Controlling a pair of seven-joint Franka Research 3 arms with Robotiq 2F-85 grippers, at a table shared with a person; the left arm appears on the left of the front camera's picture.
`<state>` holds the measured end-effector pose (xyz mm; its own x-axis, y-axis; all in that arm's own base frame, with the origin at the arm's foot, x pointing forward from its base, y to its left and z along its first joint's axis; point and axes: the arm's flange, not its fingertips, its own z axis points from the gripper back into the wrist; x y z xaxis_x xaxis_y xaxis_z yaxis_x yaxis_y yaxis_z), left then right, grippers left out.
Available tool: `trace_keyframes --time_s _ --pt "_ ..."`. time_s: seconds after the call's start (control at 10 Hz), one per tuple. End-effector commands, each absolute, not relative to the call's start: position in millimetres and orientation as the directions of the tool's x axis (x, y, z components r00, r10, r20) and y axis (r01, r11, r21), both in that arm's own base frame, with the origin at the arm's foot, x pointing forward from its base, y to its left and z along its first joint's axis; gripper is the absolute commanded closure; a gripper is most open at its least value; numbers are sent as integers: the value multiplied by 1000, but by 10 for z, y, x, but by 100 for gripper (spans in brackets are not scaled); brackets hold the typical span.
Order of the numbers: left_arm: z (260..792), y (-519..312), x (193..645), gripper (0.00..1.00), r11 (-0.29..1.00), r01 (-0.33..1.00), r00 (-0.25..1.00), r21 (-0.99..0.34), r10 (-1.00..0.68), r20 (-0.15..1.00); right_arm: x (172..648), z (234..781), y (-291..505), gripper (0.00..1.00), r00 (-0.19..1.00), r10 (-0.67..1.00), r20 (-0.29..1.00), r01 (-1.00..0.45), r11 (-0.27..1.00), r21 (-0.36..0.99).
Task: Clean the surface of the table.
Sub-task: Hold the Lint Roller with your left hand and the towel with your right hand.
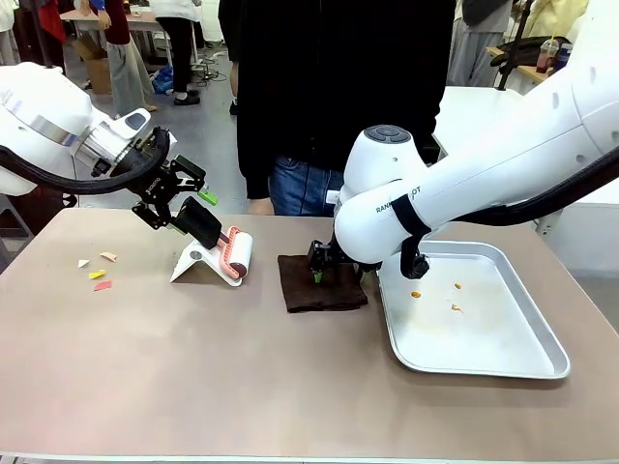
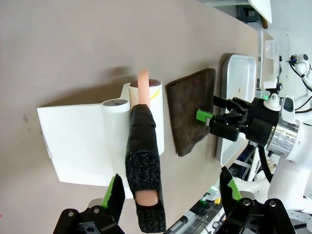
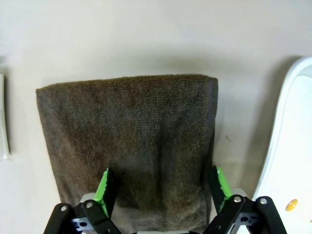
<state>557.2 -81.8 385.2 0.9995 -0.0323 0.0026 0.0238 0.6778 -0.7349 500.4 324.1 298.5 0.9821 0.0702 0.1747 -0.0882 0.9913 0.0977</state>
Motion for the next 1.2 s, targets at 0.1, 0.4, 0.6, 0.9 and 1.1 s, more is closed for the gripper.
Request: trace_keyframes --time_s 0.1,0.4,0.6,0.9,1.1 --pt "3872 -849 5617 56 721 -11 999 -693 -13 -30 5059 2994 3293 60 983 46 179 -65 993 101" --pt "3878 -836 5616 100 712 -6 1000 -702 -2 -11 5071 2998 3261 100 983 33 178 -55 991 119" --pt "3892 -811 5591 94 704 19 1000 -710 -21 6 5084 2971 3235 100 986 18 168 -40 991 127" --pt "3880 -722 5564 100 703 20 1000 -711 -18 10 5088 2957 3217 100 988 7 155 -28 991 133" --pt "3881 -694 5554 100 702 22 1000 -712 -15 16 5088 2957 3221 100 988 3 157 -26 989 146"
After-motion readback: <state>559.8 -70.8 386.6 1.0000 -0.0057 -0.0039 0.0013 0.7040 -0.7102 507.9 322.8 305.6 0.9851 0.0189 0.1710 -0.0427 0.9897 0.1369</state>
